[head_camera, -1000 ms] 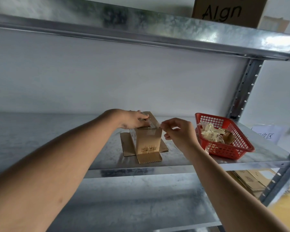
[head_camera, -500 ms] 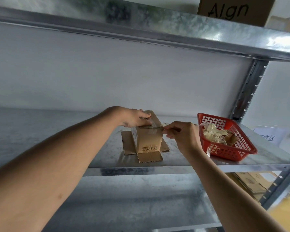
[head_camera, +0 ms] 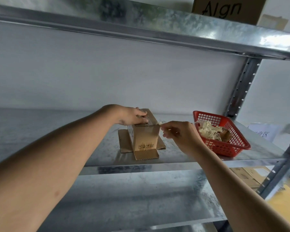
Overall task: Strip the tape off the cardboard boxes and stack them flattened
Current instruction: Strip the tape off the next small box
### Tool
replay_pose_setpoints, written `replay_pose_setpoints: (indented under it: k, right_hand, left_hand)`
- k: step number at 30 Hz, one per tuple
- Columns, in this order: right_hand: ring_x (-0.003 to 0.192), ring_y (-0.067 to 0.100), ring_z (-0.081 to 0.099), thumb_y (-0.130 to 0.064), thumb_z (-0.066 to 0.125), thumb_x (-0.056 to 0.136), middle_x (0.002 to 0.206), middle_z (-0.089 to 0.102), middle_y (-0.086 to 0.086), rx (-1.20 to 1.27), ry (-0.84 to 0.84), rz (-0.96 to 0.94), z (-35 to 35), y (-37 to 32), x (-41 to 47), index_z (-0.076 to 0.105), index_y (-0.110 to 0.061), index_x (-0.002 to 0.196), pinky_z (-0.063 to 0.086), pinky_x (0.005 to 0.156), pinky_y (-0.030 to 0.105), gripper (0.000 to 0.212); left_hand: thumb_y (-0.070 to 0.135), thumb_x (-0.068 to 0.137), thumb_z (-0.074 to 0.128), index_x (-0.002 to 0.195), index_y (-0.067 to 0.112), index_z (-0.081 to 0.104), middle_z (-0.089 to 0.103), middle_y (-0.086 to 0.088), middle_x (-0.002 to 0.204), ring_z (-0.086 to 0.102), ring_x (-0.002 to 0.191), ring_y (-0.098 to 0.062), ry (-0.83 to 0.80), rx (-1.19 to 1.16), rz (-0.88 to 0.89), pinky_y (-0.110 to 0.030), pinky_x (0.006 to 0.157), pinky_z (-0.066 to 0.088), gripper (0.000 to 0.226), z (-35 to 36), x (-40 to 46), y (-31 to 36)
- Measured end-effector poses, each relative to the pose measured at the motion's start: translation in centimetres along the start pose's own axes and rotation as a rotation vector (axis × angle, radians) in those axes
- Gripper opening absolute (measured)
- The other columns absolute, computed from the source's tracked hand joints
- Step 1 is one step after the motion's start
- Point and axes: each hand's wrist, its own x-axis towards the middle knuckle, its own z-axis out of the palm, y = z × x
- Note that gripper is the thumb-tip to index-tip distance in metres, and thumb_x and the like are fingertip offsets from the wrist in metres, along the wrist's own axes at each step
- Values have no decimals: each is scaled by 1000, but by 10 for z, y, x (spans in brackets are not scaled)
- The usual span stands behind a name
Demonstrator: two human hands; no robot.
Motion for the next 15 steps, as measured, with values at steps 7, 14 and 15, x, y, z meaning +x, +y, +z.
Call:
replay_pose_setpoints:
  k: [7,14,15]
  right_hand:
    - [72,1,74,-17,75,94,86,76,-15,174,219,92,9,-10,9,73,-29,100,64,72,28,13]
    - [86,13,70,-37,76,91,103,71,-1,172,216,245,27,-14,25,82,-26,93,58,86,46,12]
    - [87,11,68,-38,75,92,103,71,-2,161,209,241,27,-15,25,82,-27,94,58,86,44,13]
  left_hand:
    - [56,104,46,163,31,28,25,0,166,17,157,-27,15,32,13,-39,124,14,66,2,-1,0]
    - [56,105,44,161,32,32,26,-3,166,17,156,-25,45,34,11,-35,120,15,62,4,-2,-1]
    - [56,105,43,162,31,31,25,-3,167,16,156,-26,45,35,10,-35,120,14,63,4,-2,0]
